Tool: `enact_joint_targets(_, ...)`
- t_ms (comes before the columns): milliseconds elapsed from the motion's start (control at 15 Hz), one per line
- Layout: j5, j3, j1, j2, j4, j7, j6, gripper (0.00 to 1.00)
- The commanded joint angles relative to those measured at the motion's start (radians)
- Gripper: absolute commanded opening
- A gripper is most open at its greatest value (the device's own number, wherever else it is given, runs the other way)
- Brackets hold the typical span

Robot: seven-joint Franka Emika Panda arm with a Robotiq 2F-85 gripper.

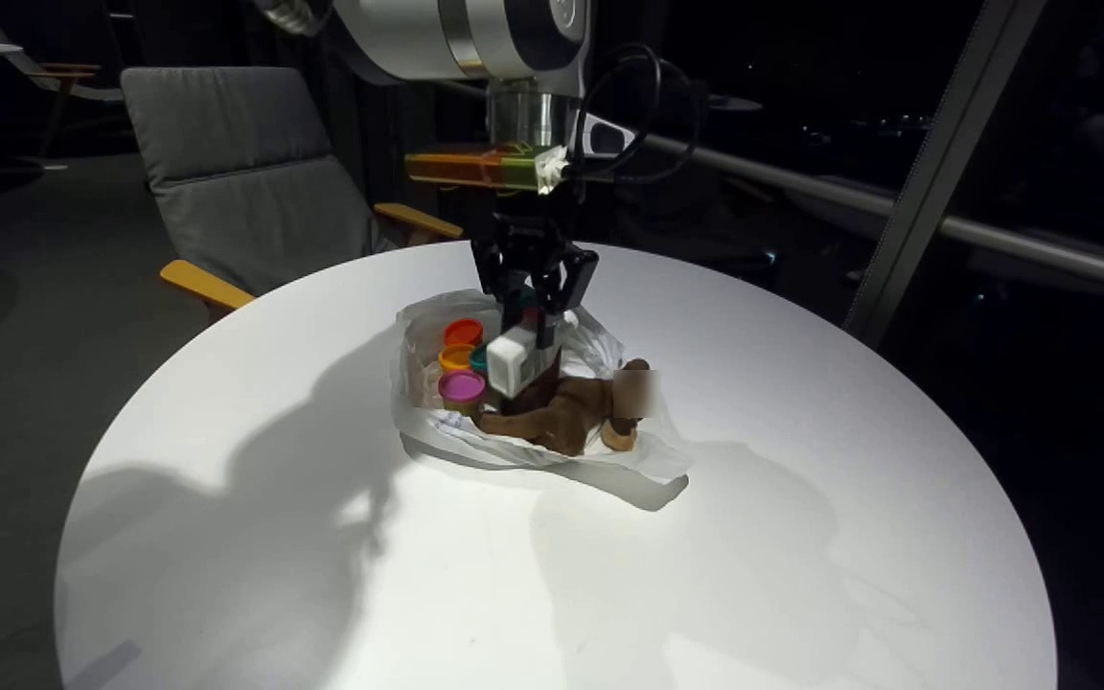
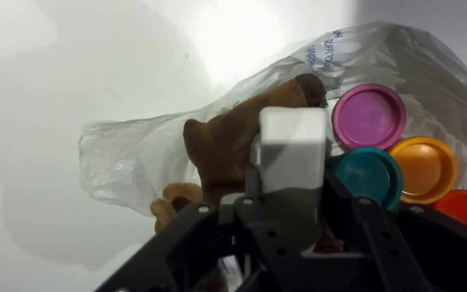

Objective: Put the things on the table into the plastic bag

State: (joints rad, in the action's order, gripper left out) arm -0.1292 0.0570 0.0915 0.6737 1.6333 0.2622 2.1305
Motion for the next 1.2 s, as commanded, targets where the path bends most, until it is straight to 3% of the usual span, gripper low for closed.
enact_joint_targets(0,0.003,0.008,0.005,-0.016,0.014,0.021,0.030,0.74)
enact_joint_targets(267,0.008,0.005,0.005,-0.075,0.069,0.022,0.068,1.00)
enact_joint_targets(667,0.013,-0.019,-0.008,-0.298,0.282,-0.053,-0.015,1.00)
enact_joint_targets(1133,0.037,-0.036,-0.056,-0.640,0.663,-0.250,0.020,1.00)
